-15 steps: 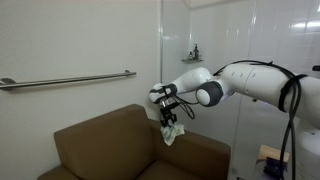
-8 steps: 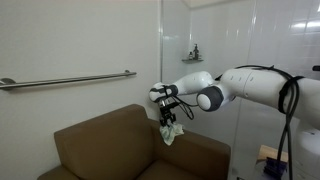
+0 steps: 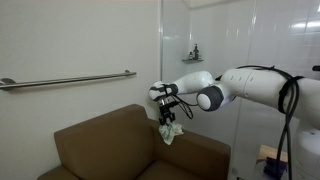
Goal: Use the towel to wipe the arm rest
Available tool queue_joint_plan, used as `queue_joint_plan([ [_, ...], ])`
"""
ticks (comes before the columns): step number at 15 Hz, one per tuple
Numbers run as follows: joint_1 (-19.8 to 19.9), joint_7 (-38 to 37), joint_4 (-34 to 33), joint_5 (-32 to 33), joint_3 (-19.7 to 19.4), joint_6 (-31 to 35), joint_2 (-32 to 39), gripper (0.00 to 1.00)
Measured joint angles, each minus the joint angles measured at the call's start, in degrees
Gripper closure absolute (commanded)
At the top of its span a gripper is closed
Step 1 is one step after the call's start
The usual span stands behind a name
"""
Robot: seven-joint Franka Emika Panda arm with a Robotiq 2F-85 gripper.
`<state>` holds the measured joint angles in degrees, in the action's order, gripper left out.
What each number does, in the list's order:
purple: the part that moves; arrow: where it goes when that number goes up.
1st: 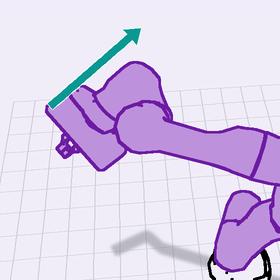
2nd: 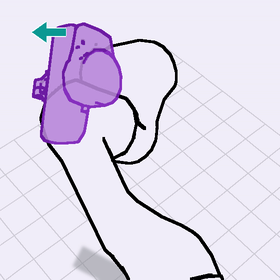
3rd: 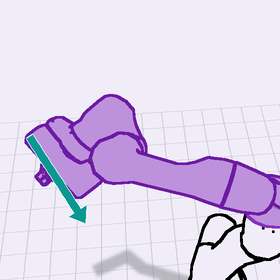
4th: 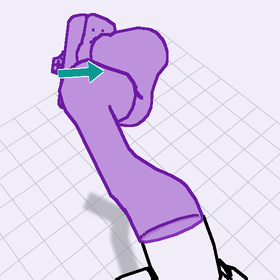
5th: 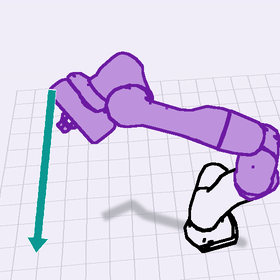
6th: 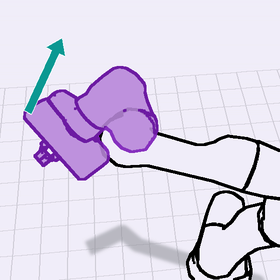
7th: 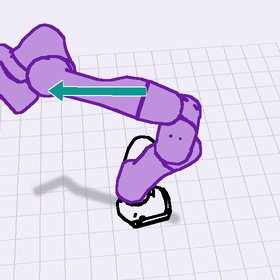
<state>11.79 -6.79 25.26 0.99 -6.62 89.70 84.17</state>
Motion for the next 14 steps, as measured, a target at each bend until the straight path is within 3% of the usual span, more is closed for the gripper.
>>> queue_joint_plan([
  [6, 0.25, 3.12, -1.38, 0.0, 0.61, -4.69, 0.05, 0.9],
  [14, 0.39, 3.19, 1.55, 0.0, 1.22, -8.48, 0.81, 0.91],
])
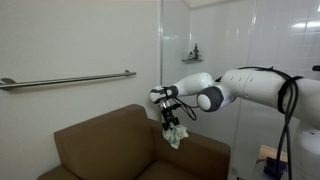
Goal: Use the towel to wipe the arm rest
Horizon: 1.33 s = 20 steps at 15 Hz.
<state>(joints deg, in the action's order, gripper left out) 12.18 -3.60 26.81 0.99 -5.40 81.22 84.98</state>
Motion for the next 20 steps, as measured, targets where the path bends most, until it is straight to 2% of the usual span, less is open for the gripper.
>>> queue_joint_plan([
  [4, -0.05, -0.89, -0.25, 0.0, -0.04, 1.82, -0.05, 0.92],
  [10, -0.64, -2.77, -1.06, 0.03, -0.18, 12.13, -0.1, 0.92],
  [11, -0.61, -2.59, -1.13, 0.03, -0.11, 10.58, -0.1, 0.84],
  [14, -0.17, 1.13, -1.34, -0.06, 0.89, 6.45, -0.1, 0.84],
  [15, -0.11, 1.37, -1.34, -0.06, 0.97, 6.31, -0.1, 0.93],
  [18, -0.18, 1.03, -1.32, -0.03, 0.82, 6.82, -0.08, 0.93],
  [20, -0.25, -0.71, -0.93, 0.09, 0.2, 9.68, -0.06, 0.92],
])
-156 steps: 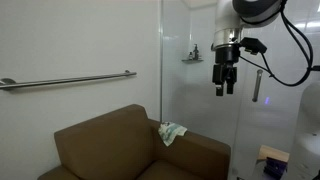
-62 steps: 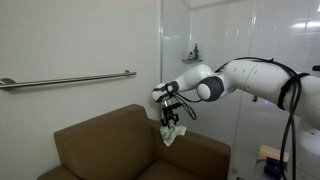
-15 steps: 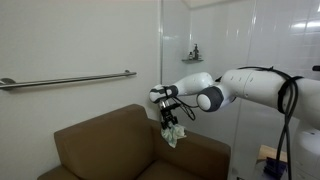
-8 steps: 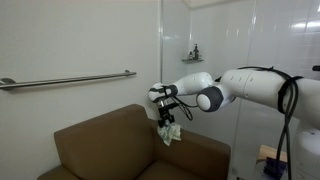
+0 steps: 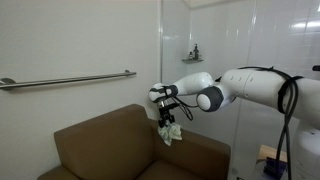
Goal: Use the towel to wipe the arm rest
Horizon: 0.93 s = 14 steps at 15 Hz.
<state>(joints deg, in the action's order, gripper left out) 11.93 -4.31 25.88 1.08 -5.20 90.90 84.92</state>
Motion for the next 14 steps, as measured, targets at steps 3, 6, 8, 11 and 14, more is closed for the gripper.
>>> queue_joint_plan([
  [3, -0.48, -3.07, 1.2, 0.49, -1.58, 8.47, 0.0, 0.95],
  [6, -1.54, -4.47, 2.83, 0.67, -2.93, 19.48, 0.0, 0.95],
  [8, -2.49, -5.74, 3.73, 0.83, -3.87, 27.37, 0.12, 0.94],
  [11, -4.01, -8.79, 4.78, 1.92, -5.79, 38.06, 0.34, 0.95],
  [14, -4.39, -11.44, 5.28, 2.88, -6.37, 41.94, 0.42, 0.95],
])
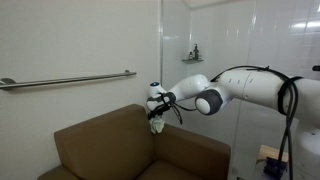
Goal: Use the towel to wipe the arm rest
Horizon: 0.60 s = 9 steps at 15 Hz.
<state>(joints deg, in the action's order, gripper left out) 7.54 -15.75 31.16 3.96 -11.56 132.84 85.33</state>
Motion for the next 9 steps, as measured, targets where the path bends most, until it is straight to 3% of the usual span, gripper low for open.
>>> queue_joint_plan([
  [9, 2.49, 2.93, 0.65, -0.12, 4.07, -5.42, -0.17, 0.94],
])
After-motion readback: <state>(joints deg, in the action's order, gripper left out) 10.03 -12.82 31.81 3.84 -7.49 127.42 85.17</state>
